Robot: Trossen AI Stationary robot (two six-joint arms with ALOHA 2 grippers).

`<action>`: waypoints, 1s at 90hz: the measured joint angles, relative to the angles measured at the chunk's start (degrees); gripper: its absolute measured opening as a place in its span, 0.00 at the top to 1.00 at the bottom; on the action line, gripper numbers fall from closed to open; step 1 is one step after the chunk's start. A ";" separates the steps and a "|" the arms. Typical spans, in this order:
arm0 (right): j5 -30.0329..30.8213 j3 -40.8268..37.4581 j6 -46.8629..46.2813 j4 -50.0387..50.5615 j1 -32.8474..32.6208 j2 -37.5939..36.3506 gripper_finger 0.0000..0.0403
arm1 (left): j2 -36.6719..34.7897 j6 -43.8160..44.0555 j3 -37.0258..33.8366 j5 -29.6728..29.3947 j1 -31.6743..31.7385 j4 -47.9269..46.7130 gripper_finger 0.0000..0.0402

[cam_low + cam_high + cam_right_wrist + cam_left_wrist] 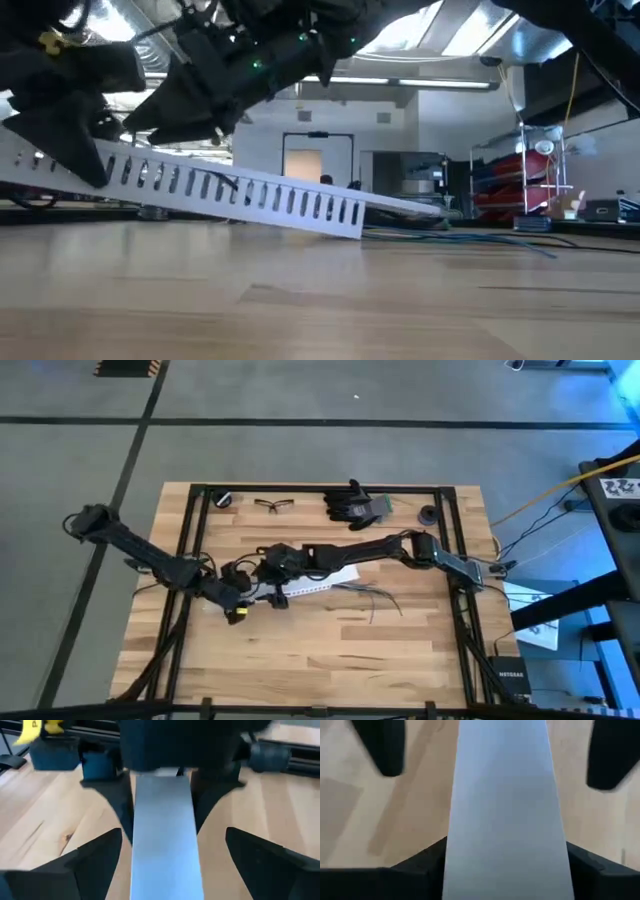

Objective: Ziptie cables
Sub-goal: Close the white cable duct

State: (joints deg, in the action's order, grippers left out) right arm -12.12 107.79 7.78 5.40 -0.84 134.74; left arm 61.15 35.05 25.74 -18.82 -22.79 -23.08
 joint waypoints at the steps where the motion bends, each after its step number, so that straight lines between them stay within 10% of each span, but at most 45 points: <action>1: 0.07 0.00 0.01 -0.01 0.00 0.00 0.15 | 0.16 -0.35 -0.15 0.54 0.33 0.57 0.37; 32: 0.18 -0.02 1.36 5.64 0.09 -0.26 0.15 | -1.17 -4.95 8.21 7.02 4.62 -12.38 0.29; 57: -0.41 -0.04 1.38 20.02 0.04 -4.50 0.15 | -9.91 13.23 7.13 -3.72 -13.56 -22.37 0.30; 90: -0.52 -5.29 -1.45 9.95 -0.31 -4.24 0.15 | -10.07 26.57 -5.33 -14.07 -25.83 -14.40 0.30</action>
State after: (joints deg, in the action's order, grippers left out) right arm -12.64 102.49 6.34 15.35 -1.15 130.50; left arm 51.08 61.62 20.40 -32.89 -48.62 -37.48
